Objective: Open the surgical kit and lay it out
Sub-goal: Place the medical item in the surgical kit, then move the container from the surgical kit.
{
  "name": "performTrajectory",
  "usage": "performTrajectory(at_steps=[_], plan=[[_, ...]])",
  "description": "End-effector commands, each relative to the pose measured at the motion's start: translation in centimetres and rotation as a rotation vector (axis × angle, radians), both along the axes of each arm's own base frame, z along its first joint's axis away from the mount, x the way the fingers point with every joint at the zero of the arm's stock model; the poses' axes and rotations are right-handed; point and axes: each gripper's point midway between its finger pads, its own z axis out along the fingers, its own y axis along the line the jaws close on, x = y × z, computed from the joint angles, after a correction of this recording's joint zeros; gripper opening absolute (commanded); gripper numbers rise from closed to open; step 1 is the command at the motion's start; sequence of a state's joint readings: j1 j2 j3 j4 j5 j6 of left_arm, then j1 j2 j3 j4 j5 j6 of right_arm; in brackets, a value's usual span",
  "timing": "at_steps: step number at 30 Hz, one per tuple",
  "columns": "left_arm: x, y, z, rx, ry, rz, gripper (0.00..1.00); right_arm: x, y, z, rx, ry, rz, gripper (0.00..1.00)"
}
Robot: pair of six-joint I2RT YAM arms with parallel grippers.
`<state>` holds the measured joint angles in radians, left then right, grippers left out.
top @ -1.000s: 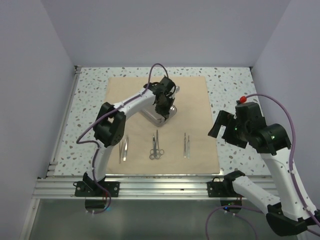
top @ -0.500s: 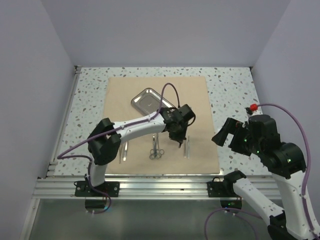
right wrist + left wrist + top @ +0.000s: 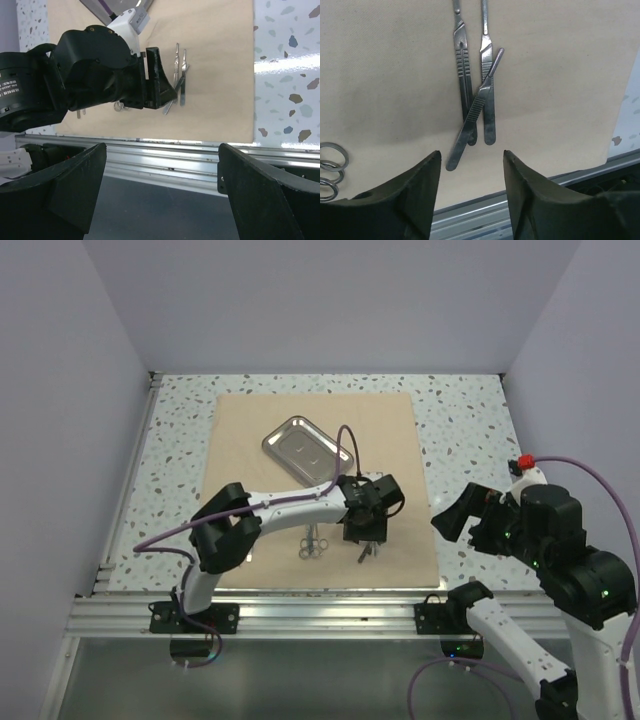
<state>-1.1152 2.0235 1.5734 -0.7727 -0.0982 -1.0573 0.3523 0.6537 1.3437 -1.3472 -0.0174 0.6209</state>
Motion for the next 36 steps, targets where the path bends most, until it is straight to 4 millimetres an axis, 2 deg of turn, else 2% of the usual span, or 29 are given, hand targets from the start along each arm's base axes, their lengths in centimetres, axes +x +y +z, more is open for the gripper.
performTrajectory(at_steps=[1, 3, 4, 6, 7, 8, 11, 16, 19, 22, 25, 31, 36], plan=[[0.9, -0.5, 2.7, -0.038, -0.069, 0.041, 0.60, -4.6, -1.6, -2.7, -0.082, 0.189, 0.026, 0.98], [2.1, 0.9, 3.9, 0.002, -0.115, 0.055, 0.63, -4.5, -1.5, -2.8, -0.082, 0.196, 0.027, 0.98], [2.7, 1.7, 5.2, -0.001, -0.138, 0.065, 0.63, -4.4, -1.4, -2.8, -0.076, 0.191, 0.027, 0.98], [4.6, 4.6, 5.8, 0.048, -0.170, 0.090, 0.63, -4.1, -1.2, -2.8, -0.072, 0.190, 0.027, 0.98], [5.4, 5.8, 6.9, 0.040, -0.192, 0.106, 0.63, -4.0, -1.2, -3.0, -0.072, 0.195, 0.025, 0.98], [7.0, 8.1, 6.5, 0.072, -0.196, 0.134, 0.62, -3.7, -1.1, -3.0, -0.069, 0.192, 0.020, 0.98], [10.2, 12.1, 6.9, 0.093, -0.218, 0.181, 0.62, -2.9, -0.9, -3.0, -0.062, 0.189, 0.008, 0.98], [14.5, 16.6, 5.6, 0.176, -0.209, 0.230, 0.61, -1.2, -0.5, -3.0, -0.068, 0.195, -0.014, 0.98], [16.1, 18.2, 4.6, 0.213, -0.192, 0.250, 0.60, -0.4, -0.4, -3.1, -0.070, 0.201, -0.028, 0.98], [17.0, 19.3, 3.7, 0.233, -0.176, 0.277, 0.60, 0.4, -0.4, -3.2, -0.075, 0.201, -0.045, 0.98], [17.7, 19.3, 2.4, 0.232, -0.173, 0.271, 0.60, 1.2, -0.3, -3.3, -0.084, 0.205, -0.057, 0.98], [19.1, 17.8, -0.1, 0.200, -0.145, 0.255, 0.59, 2.5, -0.4, -3.4, -0.115, 0.213, -0.073, 0.98], [19.8, 15.4, -2.1, 0.134, -0.093, 0.247, 0.57, 3.2, -0.8, -3.5, -0.154, 0.220, -0.079, 0.98]])
